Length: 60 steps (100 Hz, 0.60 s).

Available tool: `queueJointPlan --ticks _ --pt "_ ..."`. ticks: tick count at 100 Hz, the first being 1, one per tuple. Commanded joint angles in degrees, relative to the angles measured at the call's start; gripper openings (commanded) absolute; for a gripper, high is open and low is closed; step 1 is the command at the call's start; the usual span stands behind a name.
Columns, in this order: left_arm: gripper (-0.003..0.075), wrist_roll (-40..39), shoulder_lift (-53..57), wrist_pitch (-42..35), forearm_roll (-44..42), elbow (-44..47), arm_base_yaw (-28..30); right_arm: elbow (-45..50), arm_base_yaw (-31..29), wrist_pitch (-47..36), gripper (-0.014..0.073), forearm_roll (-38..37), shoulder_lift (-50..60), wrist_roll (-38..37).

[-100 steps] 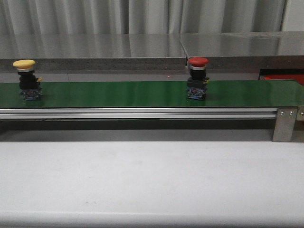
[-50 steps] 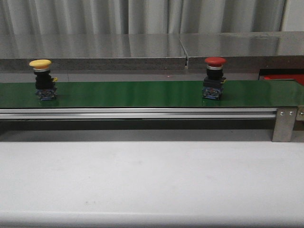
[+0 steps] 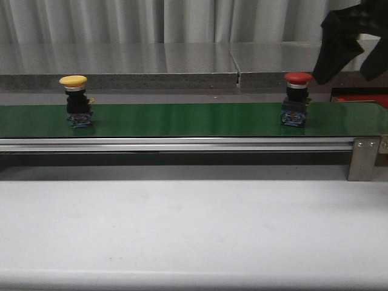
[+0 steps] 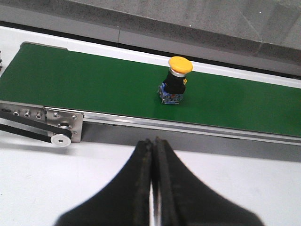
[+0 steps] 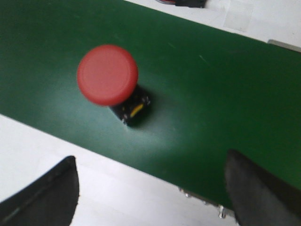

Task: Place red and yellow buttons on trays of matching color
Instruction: 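Reach the right gripper to the red button at the belt's end and grasp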

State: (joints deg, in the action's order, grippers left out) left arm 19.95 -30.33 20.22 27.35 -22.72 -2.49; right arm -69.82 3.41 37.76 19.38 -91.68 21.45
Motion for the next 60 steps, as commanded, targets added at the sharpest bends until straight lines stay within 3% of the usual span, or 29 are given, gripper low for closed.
queueJointPlan --ticks 1,35,42,60 --pt "-0.0019 -0.1 -0.1 -4.0 1.2 -1.6 -0.5 -5.5 0.2 -0.3 0.0625 1.5 -1.0 0.7" --pt "-0.0019 -0.1 -0.1 -4.0 1.2 -1.6 -0.5 -15.5 0.2 2.2 0.0609 1.6 -10.9 1.0" --pt "-0.0019 -0.1 -0.1 -4.0 1.2 -1.6 -0.5 -16.7 0.2 3.1 0.0541 1.6 -12.3 1.1" --pt "-0.0019 -0.1 -0.1 -4.0 1.2 -1.6 -0.5 -17.4 0.1 4.8 0.0255 1.6 -13.2 1.1"
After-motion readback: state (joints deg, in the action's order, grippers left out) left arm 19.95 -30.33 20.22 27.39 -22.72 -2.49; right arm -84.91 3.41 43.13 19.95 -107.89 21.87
